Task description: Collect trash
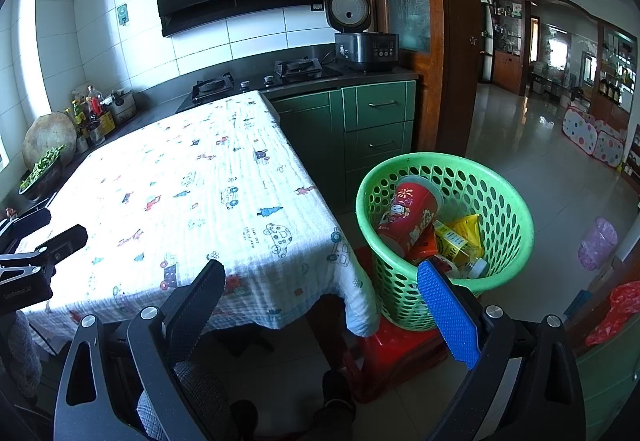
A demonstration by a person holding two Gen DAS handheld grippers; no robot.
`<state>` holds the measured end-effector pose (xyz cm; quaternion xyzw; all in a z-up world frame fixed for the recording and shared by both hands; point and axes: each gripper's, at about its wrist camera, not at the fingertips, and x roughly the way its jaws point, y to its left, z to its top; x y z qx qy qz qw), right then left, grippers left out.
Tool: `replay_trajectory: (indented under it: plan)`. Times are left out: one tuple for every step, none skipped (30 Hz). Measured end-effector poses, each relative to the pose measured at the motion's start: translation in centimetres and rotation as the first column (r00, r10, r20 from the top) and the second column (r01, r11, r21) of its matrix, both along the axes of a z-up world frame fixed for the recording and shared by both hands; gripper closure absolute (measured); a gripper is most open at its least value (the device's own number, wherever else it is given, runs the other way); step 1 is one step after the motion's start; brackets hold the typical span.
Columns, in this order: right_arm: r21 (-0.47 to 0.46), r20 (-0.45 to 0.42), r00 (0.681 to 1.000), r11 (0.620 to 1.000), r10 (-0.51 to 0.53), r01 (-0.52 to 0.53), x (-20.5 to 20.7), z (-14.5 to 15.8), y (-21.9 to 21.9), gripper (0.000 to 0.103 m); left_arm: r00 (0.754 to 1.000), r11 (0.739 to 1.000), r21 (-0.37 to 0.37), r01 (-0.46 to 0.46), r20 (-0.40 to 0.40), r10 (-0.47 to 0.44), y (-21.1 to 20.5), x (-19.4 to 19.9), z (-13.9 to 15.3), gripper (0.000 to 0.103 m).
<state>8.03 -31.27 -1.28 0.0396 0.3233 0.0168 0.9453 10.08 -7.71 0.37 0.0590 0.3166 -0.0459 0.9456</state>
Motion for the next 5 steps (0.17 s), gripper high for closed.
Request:
replay_trajectory:
  plan:
    - [0.0,-0.001,1.0,1.0,0.002,-0.002,-0.02,-0.05,-0.02,0.009,1.0,1.0,0.001,0.0,0.0,0.0,0.01,0.0,-0.01,0.005]
    - [0.0,-0.001,1.0,1.0,0.003,-0.003,-0.02,-0.07,-0.01,0.009,1.0,1.0,0.0,0.001,-0.001,-0.001,-0.01,0.01,-0.01,0.005]
    - [0.001,-0.001,1.0,1.0,0.002,-0.002,-0.02,-0.07,0.01,0.009,1.0,1.0,0.002,0.001,-0.002,-0.001,0.01,0.01,-0.03,0.005]
    - [0.002,-0.001,1.0,1.0,0.003,-0.003,-0.04,-0.06,0.06,0.009,1.0,1.0,0.003,-0.001,-0.002,0.001,-0.05,0.01,-0.07,0.005]
    - [0.001,-0.001,1.0,1.0,0.003,-0.003,-0.03,-0.07,0.06,0.009,1.0,1.0,0.002,-0.001,-0.003,0.001,-0.02,0.01,-0.09,0.005]
